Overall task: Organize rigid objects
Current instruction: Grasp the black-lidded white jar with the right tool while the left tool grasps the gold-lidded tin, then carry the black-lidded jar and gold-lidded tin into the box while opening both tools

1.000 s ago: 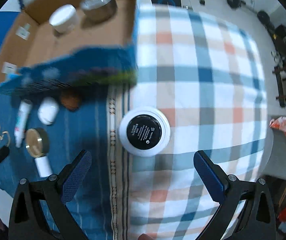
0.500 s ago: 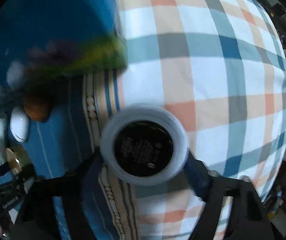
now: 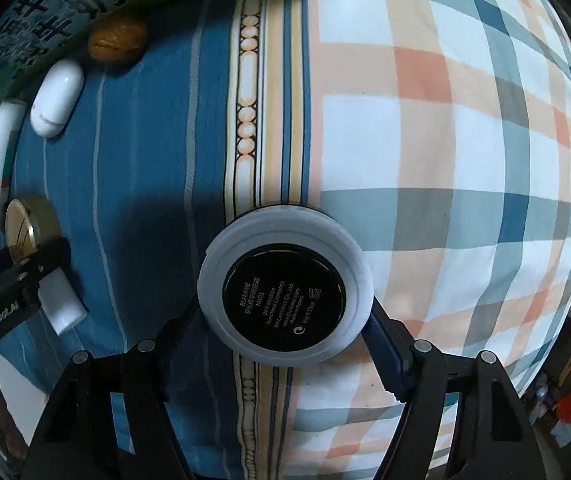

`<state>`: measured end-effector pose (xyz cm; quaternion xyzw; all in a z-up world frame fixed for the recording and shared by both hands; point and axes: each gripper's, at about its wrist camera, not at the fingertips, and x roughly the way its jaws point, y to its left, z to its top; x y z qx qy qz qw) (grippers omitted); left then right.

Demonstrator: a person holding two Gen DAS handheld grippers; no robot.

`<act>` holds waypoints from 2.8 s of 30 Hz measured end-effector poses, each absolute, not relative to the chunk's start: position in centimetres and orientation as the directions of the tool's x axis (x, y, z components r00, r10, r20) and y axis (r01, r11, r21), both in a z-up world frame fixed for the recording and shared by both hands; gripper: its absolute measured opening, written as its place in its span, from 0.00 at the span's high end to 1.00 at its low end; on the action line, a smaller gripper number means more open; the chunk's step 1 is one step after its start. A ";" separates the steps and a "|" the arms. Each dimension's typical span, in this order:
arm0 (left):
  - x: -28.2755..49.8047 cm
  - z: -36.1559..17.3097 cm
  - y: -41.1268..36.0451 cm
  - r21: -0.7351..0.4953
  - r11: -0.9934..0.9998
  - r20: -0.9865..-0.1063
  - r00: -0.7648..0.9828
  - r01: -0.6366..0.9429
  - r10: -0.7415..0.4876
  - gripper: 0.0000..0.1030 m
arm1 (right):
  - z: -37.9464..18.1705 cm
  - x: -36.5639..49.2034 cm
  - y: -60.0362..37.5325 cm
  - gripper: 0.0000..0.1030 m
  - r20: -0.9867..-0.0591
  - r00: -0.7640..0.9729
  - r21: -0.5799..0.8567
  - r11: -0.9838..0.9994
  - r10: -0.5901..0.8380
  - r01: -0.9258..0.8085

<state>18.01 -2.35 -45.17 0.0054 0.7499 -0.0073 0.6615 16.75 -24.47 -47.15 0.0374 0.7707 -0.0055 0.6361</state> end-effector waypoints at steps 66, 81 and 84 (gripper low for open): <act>31.6 -22.3 0.9 -0.158 0.985 -0.944 0.280 0.068 -0.171 0.39 | -26.1 31.0 -19.4 0.26 -0.959 0.191 0.208 0.978 0.210 -0.032; 45.1 -34.8 1.8 -0.092 0.995 -0.996 0.007 0.041 -0.092 0.39 | -39.5 43.4 -19.0 0.26 -0.991 -0.072 0.111 0.991 0.116 0.071; 46.6 -36.5 2.0 -0.068 0.997 -0.997 -0.023 0.036 -0.067 0.39 | -41.4 44.5 -19.1 0.26 -0.989 -0.113 0.085 0.993 0.093 0.078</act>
